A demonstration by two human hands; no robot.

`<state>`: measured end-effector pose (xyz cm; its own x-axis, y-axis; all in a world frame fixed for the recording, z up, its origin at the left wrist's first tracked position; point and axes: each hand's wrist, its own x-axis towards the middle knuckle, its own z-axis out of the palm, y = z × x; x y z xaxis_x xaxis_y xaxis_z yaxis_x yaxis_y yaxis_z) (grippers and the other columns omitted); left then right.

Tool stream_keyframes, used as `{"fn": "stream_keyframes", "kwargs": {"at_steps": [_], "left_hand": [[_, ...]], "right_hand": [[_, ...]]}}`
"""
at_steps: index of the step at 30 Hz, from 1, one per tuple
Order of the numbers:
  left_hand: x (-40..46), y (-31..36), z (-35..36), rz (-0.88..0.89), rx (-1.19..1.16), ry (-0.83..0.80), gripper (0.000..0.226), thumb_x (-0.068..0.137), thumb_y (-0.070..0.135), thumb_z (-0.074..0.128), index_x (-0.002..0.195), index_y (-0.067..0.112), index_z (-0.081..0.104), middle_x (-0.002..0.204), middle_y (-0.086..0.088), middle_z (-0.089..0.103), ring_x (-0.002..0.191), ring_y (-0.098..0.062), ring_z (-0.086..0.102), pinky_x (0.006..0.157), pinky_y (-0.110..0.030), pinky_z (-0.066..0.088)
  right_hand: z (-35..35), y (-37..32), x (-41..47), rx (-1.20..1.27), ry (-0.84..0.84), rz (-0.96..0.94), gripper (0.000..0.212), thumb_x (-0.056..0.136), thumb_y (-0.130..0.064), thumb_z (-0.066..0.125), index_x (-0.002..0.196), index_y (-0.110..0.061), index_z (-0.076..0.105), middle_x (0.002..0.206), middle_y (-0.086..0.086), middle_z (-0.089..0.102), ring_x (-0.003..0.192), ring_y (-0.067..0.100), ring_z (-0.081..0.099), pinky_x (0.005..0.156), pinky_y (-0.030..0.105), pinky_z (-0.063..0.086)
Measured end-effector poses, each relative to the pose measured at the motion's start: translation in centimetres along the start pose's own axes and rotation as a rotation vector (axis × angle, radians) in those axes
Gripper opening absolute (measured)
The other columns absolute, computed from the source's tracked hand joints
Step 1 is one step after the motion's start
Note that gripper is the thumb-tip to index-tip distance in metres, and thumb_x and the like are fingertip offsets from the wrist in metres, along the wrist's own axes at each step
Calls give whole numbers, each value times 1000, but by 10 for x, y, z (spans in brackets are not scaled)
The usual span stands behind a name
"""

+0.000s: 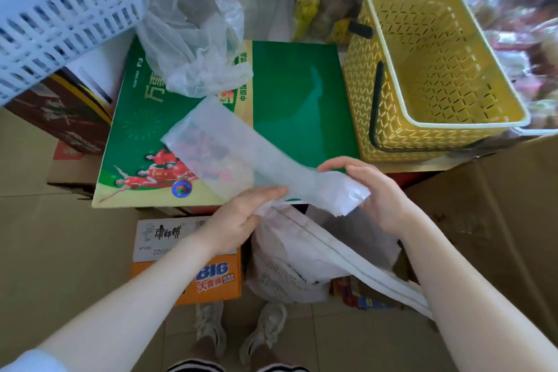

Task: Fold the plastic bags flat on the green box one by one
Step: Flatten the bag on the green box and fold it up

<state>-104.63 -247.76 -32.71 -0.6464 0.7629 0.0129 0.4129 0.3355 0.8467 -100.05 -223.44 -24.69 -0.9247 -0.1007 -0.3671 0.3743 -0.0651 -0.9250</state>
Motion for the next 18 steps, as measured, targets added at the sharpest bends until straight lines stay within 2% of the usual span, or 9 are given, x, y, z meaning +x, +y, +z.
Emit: {"fn": "stream_keyframes", "kwargs": {"at_steps": [2,3,5,7,9,12,14,16,18], "left_hand": [[0,17,-4,-114,-259,-3,39,95,44,33,126,28,48,132,22,48,125,6,40,103,-12,29],[0,21,-5,-186,-362,14,33,97,41,33,121,29,52,124,28,54,121,8,44,99,-8,30],[-1,24,-7,-346,-552,126,23,98,24,35,105,26,57,98,34,64,102,14,54,86,-3,37],[-5,16,-9,-472,-682,246,13,92,25,47,94,22,60,84,26,69,87,12,60,82,-8,41],[-10,7,-16,-520,-720,320,34,75,42,66,98,17,64,100,7,71,101,-6,62,96,-27,41],[-19,4,-32,-565,-757,363,62,62,44,71,112,9,60,114,-5,64,112,-21,56,107,-41,34],[-20,-1,-38,-573,-748,357,60,67,37,70,117,7,56,109,1,62,111,-19,55,105,-36,35],[-20,0,-46,-549,-663,360,26,85,25,59,107,12,60,101,7,62,106,-12,56,96,-26,39],[-18,0,-54,-478,-475,352,19,92,12,47,96,20,65,99,10,65,98,0,57,86,-16,40]], "right_hand": [[-7,-1,-7,168,-61,-27,48,73,-26,49,118,-15,61,108,16,57,88,30,53,73,35,47],[-9,0,-8,143,-61,-39,52,70,-23,51,121,-18,60,114,16,56,97,32,51,84,40,43],[-6,3,-5,-131,-17,-54,59,65,-20,52,122,-32,55,131,7,52,120,27,47,106,47,32],[6,7,0,-401,-30,-71,59,69,-31,60,124,-46,45,145,-5,37,135,12,31,115,43,21],[24,8,7,-494,-63,-112,58,76,-36,64,125,-52,37,149,-12,28,139,2,19,115,36,17],[52,5,23,-385,-96,-117,52,80,-34,60,122,-51,34,138,-18,40,131,-2,33,110,28,29],[63,7,36,-309,-147,-102,53,83,-36,58,130,-43,33,135,-19,44,126,-4,41,105,23,36],[73,13,50,-321,-140,-77,59,85,-45,56,137,-30,35,136,-11,50,124,4,47,102,29,41],[83,17,63,-369,-46,-58,42,89,-41,54,124,-18,51,121,2,62,110,17,59,92,37,48]]}}
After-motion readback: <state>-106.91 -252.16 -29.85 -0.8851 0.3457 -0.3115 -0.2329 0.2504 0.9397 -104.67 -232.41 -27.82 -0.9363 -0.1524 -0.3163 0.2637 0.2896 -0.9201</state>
